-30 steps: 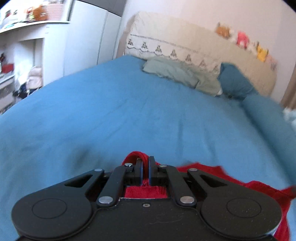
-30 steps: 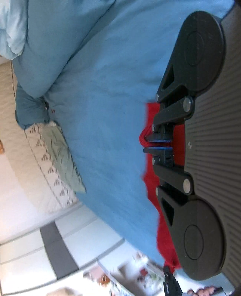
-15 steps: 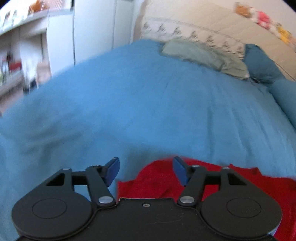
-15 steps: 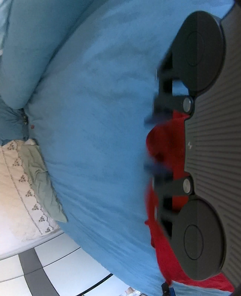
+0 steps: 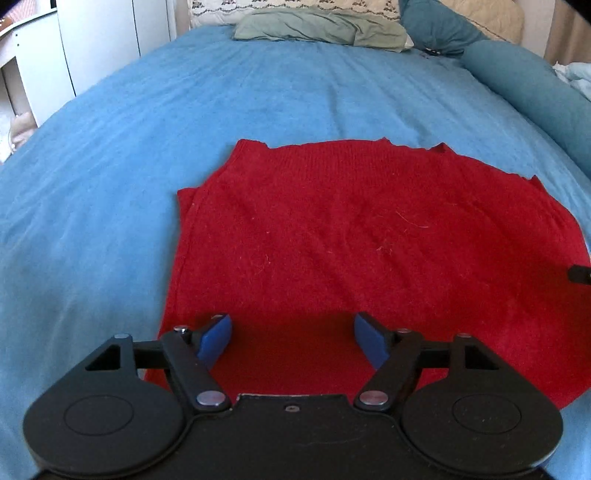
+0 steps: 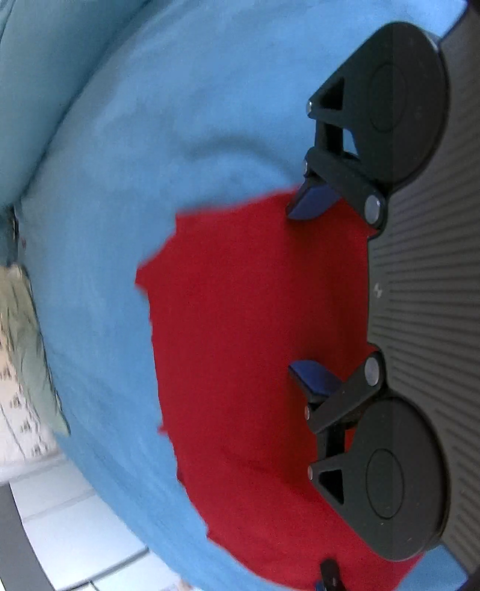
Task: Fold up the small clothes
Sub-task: 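Lift the hem and fold it toward the collar, then open both tools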
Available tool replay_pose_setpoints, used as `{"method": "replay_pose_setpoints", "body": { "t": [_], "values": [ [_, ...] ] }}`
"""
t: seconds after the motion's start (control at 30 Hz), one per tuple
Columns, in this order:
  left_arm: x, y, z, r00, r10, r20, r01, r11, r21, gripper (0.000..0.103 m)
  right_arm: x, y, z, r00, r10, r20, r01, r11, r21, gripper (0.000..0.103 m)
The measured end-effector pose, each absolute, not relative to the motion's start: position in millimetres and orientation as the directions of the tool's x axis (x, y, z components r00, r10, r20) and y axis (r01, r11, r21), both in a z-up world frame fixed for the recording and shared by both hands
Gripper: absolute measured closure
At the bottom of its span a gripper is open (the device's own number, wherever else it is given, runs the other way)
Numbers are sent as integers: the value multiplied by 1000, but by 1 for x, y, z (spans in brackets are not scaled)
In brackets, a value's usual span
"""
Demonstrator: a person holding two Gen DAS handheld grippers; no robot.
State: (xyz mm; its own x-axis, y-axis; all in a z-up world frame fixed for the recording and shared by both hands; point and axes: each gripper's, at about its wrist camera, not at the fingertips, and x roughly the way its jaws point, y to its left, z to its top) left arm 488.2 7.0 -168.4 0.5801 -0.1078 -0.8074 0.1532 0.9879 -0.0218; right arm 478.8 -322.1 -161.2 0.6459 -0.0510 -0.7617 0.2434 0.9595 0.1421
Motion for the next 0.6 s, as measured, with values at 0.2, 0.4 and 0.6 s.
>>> {"method": "replay_pose_setpoints", "body": {
  "t": [0.2, 0.4, 0.6],
  "values": [
    [494, -3, -146, 571, -45, -819, 141, 989, 44, 23, 465, -337, -124, 677, -43, -734, 215, 966, 143, 5],
    [471, -30, -102, 607, -76, -791, 188, 981, 50, 4, 438, -351, -88, 640, -14, -768, 144, 984, 102, 4],
    [472, -84, -107, 567, -133, -813, 257, 966, 21, 4, 430, -355, -121, 557, 25, -830, 153, 979, 133, 10]
  ]
}}
